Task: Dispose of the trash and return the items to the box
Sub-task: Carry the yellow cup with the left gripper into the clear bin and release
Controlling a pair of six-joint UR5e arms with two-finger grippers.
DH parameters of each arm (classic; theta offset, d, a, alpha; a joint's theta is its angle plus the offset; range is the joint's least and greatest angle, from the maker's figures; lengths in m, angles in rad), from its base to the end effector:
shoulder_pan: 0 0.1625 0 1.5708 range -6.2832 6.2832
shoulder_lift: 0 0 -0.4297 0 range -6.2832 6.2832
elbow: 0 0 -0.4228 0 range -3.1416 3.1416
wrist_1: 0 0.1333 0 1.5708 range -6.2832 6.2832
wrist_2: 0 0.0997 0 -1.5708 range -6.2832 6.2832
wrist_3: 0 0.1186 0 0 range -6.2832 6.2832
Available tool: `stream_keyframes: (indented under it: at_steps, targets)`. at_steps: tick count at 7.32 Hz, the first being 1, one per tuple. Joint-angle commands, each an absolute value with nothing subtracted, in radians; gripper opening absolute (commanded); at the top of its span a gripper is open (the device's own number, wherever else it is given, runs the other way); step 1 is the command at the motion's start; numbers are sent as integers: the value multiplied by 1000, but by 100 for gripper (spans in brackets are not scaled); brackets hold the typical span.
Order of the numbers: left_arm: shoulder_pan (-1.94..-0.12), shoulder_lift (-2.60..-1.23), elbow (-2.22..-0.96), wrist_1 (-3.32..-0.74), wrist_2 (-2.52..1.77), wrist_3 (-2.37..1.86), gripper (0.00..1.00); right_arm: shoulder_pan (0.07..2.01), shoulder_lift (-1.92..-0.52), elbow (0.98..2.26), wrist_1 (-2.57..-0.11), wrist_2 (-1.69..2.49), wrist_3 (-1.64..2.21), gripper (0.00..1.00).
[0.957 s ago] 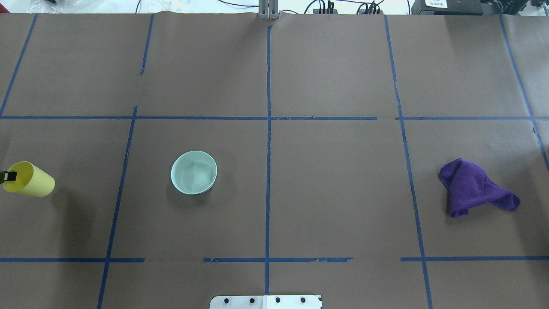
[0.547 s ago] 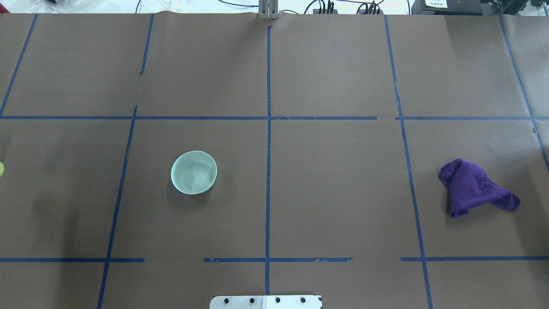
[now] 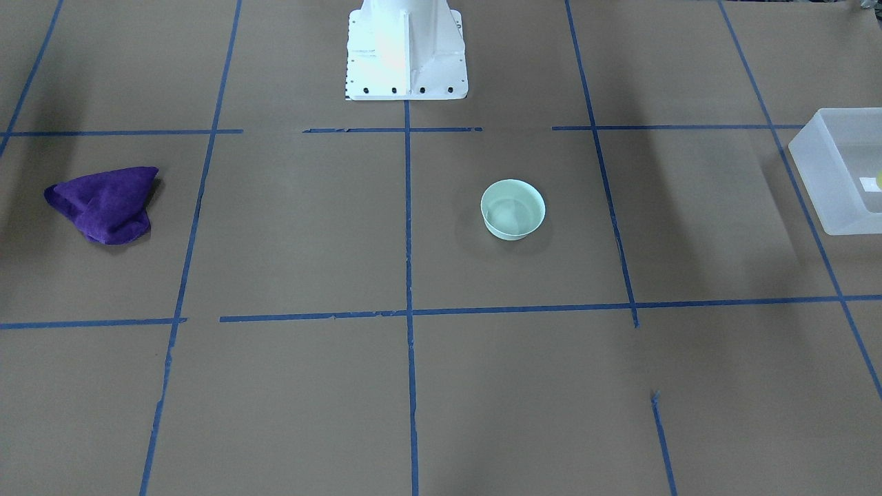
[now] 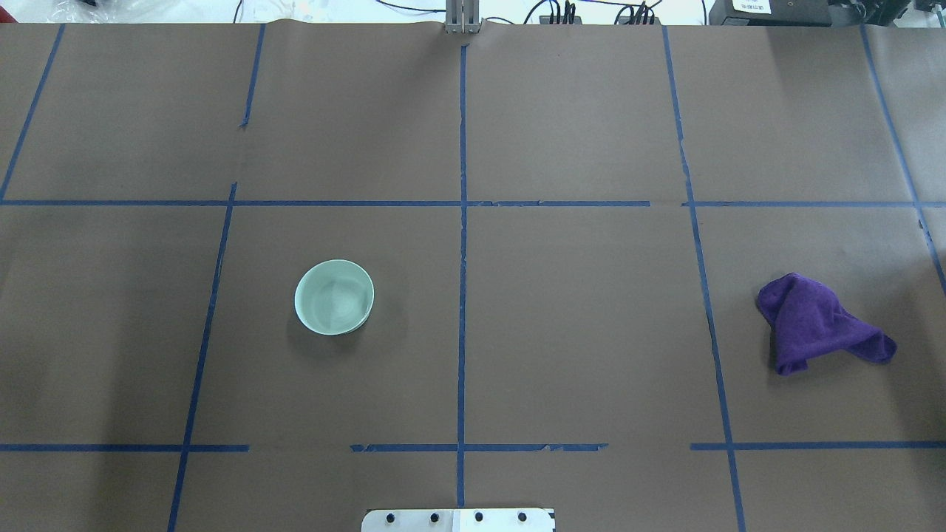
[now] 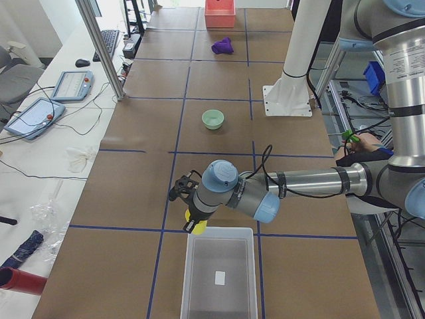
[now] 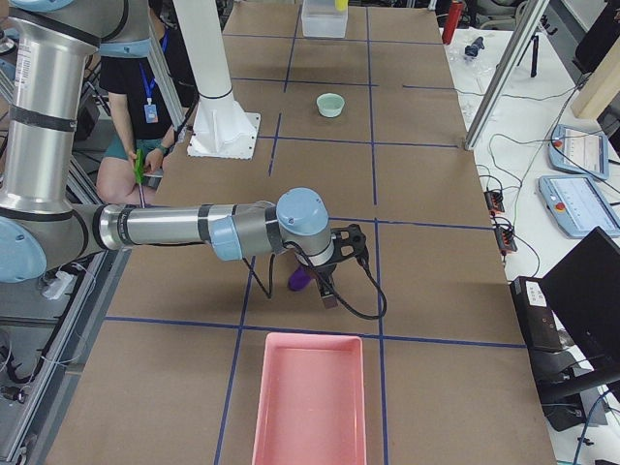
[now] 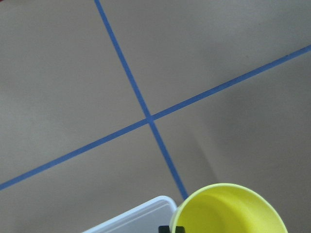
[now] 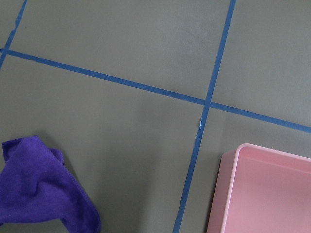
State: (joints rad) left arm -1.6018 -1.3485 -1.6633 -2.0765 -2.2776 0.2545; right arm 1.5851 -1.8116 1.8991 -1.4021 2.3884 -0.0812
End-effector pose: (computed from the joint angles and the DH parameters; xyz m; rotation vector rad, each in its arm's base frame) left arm -0.0702 -0.4484 0.6836 0.4578 0.6429 0.3446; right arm 0.0530 -0.4350 0.5961 0.2805 -0.8012 -0.1676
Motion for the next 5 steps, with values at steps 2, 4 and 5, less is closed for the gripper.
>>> stream_keyframes:
  at_steps: [2, 4, 5]
  targets:
    - [-1623, -1379, -1450, -2331, -2276, 143, 0, 1585, -1807, 1899, -1402, 2388, -81, 100]
    - [-1542, -1378, -1341, -2543, -2235, -4, 0, 1585, -1805, 1899, -1402, 2388, -81, 100]
    - [-1508, -1378, -1342, -2554, -2233, -30, 0, 1585, -1805, 1899, -1402, 2388, -81, 100]
